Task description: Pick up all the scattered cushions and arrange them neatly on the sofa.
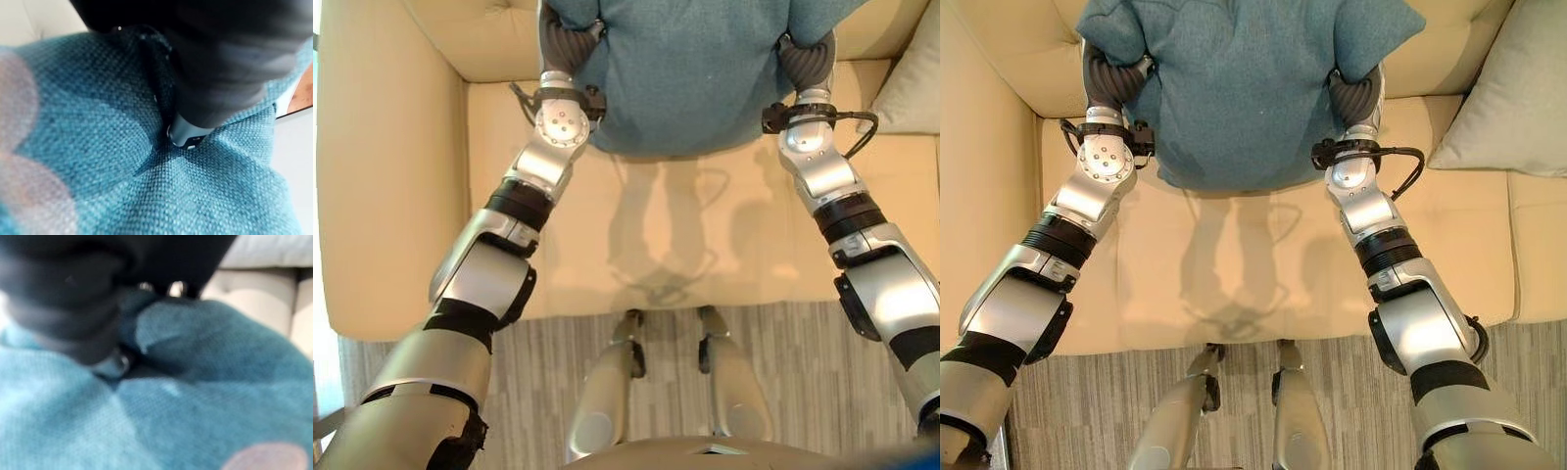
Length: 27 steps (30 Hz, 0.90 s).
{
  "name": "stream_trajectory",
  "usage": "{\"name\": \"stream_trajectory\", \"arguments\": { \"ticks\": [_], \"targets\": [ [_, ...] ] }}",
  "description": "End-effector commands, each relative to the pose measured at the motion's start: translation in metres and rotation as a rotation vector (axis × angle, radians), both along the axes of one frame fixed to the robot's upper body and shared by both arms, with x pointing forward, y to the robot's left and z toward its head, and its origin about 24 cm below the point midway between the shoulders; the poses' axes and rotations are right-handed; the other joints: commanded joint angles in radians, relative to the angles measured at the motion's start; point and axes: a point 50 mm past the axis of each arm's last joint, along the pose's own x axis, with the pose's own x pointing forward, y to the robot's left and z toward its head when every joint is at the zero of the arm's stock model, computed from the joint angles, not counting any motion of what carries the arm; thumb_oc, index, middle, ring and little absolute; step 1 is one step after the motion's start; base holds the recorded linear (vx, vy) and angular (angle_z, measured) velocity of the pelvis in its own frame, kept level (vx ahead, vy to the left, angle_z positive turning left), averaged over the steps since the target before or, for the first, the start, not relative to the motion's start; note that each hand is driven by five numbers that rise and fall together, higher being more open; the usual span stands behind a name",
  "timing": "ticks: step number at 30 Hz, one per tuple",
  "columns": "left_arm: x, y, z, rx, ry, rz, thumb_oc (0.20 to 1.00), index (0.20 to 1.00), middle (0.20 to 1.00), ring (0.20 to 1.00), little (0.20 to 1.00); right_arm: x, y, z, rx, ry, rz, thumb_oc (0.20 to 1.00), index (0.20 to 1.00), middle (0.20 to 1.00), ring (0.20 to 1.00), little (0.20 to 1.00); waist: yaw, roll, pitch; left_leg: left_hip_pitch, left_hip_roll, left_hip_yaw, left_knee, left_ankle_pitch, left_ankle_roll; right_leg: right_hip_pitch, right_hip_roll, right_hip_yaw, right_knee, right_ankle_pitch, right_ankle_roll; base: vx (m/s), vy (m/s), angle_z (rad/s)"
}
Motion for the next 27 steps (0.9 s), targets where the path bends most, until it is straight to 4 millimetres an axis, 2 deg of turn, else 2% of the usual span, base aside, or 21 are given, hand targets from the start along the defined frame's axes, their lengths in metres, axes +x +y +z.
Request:
{"name": "stream_trajectory", "arguments": {
  "ticks": [1, 3, 8, 11, 12, 13, 14, 23, 27],
  "targets": [
    [-0.014, -0.053, 0.067, 0.129, -0.214, -0.132, 0.200, 0.200, 0.200, 0.200, 0.200, -0.005, 0.048, 0.056, -0.127, -0.151, 0.130, 0.200, 0.200, 0.200, 0.200, 0.200, 0.006, 0.008, -0.008, -0.093, -0.009, -0.010, 0.194, -0.197, -0.046, -0.084, -0.070, -0.041, 0.101, -0.029, 0.084, 0.00, 0.000, 0.00],
    [-0.011, -0.052, 0.072, 0.143, -0.202, -0.122, 0.200, 0.200, 0.200, 0.200, 0.200, -0.002, 0.044, 0.066, -0.155, -0.139, 0.102, 0.200, 0.200, 0.200, 0.200, 0.200, 0.003, 0.004, -0.001, -0.116, -0.008, -0.010, 0.201, -0.195, -0.049, -0.105, -0.070, -0.042, 0.102, -0.024, 0.085, 0.00, 0.000, 0.00],
    [-0.007, -0.050, 0.077, 0.156, -0.176, -0.107, 0.200, 0.200, 0.200, 0.200, 0.200, 0.002, 0.037, 0.077, -0.186, -0.118, 0.065, 0.200, 0.200, 0.200, 0.200, 0.200, 0.001, -0.002, 0.002, -0.150, -0.007, -0.015, 0.198, -0.183, -0.053, -0.137, -0.068, -0.046, 0.097, -0.013, 0.089, 0.00, -0.007, 0.00],
    [-0.005, -0.050, 0.079, 0.178, -0.159, -0.099, 0.200, 0.200, 0.200, 0.200, 0.200, 0.006, 0.034, 0.078, -0.225, -0.077, 0.045, 0.200, 0.200, 0.200, 0.200, 0.200, 0.002, -0.006, -0.001, -0.172, -0.008, -0.014, 0.193, -0.175, -0.055, -0.158, -0.067, -0.047, 0.091, -0.005, 0.090, 0.00, -0.012, -0.01],
    [-0.004, -0.051, 0.080, 0.192, -0.153, -0.095, 0.420, 0.420, 0.420, 0.420, 0.420, 0.007, 0.034, 0.080, -0.248, -0.068, 0.033, 0.200, 0.200, 0.200, 0.200, 0.200, 0.001, -0.006, -0.002, -0.182, -0.008, -0.014, 0.193, -0.172, -0.056, -0.167, -0.067, -0.047, 0.092, -0.004, 0.090, -0.01, -0.037, -0.01],
    [-0.003, -0.051, 0.085, 0.210, -0.146, -0.073, 1.000, 1.000, 1.000, 1.000, 1.000, 0.009, 0.031, 0.084, -0.281, -0.051, -0.006, 0.705, 0.705, 0.705, 0.705, 0.705, 0.002, -0.006, 0.000, -0.198, -0.008, -0.013, 0.192, -0.167, -0.057, -0.180, -0.066, -0.049, 0.089, -0.001, 0.092, -0.02, -0.035, 0.01],
    [-0.002, -0.051, 0.089, 0.212, -0.144, -0.045, 1.000, 1.000, 1.000, 1.000, 1.000, 0.010, 0.028, 0.086, -0.314, -0.040, -0.063, 1.000, 1.000, 1.000, 1.000, 1.000, 0.002, -0.005, 0.000, -0.214, -0.009, -0.013, 0.190, -0.161, -0.058, -0.192, -0.066, -0.052, 0.086, 0.003, 0.093, 0.00, 0.000, 0.00],
    [-0.004, -0.063, 0.109, 0.146, -0.136, 0.054, 1.000, 1.000, 1.000, 1.000, 1.000, 0.008, 0.019, 0.105, -0.371, -0.049, -0.293, 1.000, 1.000, 1.000, 1.000, 1.000, 0.004, 0.007, -0.020, -0.284, -0.009, -0.028, 0.161, -0.123, -0.062, -0.264, -0.060, -0.061, 0.074, 0.018, 0.096, 0.00, -0.007, 0.01],
    [-0.007, -0.074, 0.116, 0.181, -0.148, 0.168, 1.000, 1.000, 1.000, 1.000, 1.000, 0.002, 0.019, 0.119, -0.486, -0.104, -0.468, 1.000, 1.000, 1.000, 1.000, 1.000, 0.004, 0.017, -0.045, -0.305, -0.013, -0.037, 0.126, -0.096, -0.064, -0.294, -0.060, -0.068, 0.071, 0.023, 0.097, 0.00, -0.015, 0.02]
  ]
}}
